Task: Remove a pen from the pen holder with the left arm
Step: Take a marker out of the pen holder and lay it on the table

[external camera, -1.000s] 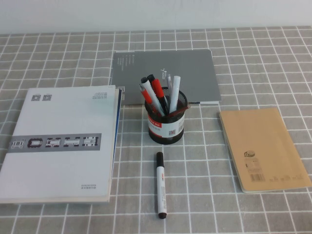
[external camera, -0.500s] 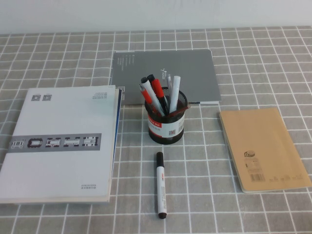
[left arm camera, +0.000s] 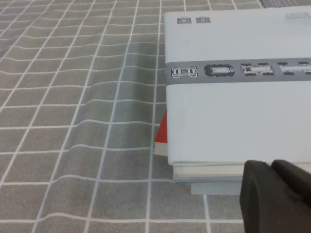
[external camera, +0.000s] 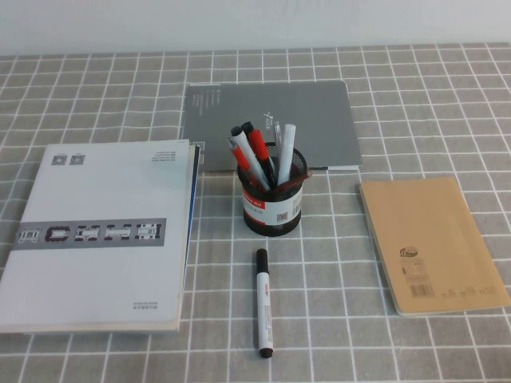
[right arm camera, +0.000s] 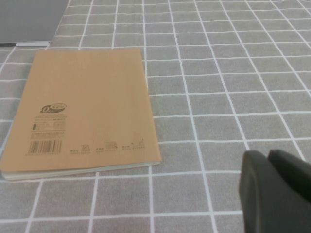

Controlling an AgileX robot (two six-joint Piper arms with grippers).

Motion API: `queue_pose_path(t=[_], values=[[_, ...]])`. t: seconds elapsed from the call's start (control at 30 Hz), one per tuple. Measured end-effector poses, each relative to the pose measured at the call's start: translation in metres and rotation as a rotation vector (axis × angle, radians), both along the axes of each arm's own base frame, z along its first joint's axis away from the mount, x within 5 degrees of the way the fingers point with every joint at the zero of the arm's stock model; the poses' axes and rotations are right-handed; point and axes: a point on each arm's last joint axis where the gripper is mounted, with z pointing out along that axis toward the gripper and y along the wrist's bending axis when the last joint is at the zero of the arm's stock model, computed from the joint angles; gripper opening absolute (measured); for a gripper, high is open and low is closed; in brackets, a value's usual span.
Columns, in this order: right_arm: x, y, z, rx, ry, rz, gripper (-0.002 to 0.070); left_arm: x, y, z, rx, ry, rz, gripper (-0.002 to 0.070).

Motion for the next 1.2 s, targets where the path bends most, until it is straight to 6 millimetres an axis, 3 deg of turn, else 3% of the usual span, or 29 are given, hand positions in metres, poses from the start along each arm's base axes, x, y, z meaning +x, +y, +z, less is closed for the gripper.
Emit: queue_pose_path(t=[0.33, 0.43, 0.53, 0.67, 1.0, 1.17, 1.2], values=[[0.0, 0.0, 0.0, 0.0, 0.0, 0.0, -0.0013, 0.002, 0.0, 0.005, -0.05, -0.062, 0.012, -0.0003], [0.0, 0.0, 0.0, 0.0, 0.0, 0.0, -0.0013, 0.004, -0.002, 0.016, -0.309, -0.178, 0.046, -0.0002], [0.0, 0.0, 0.0, 0.0, 0.0, 0.0, -0.0013, 0.004, 0.001, 0.03, -0.708, -0.324, 0.108, -0.0002], [0.0, 0.0, 0.0, 0.0, 0.0, 0.0, -0.0013, 0.003, 0.009, 0.042, -0.941, -0.468, 0.166, -0.0002], [0.0, 0.0, 0.0, 0.0, 0.0, 0.0, -0.0013, 0.001, 0.014, 0.047, -0.988, -0.547, 0.194, -0.0002], [0.0, 0.0, 0.0, 0.0, 0.0, 0.0, -0.0013, 0.006, -0.002, 0.039, -0.83, -0.282, 0.109, -0.0002], [0.0, 0.0, 0.0, 0.0, 0.0, 0.0, -0.0013, 0.008, -0.005, 0.046, -0.765, -0.228, 0.078, -0.0002]])
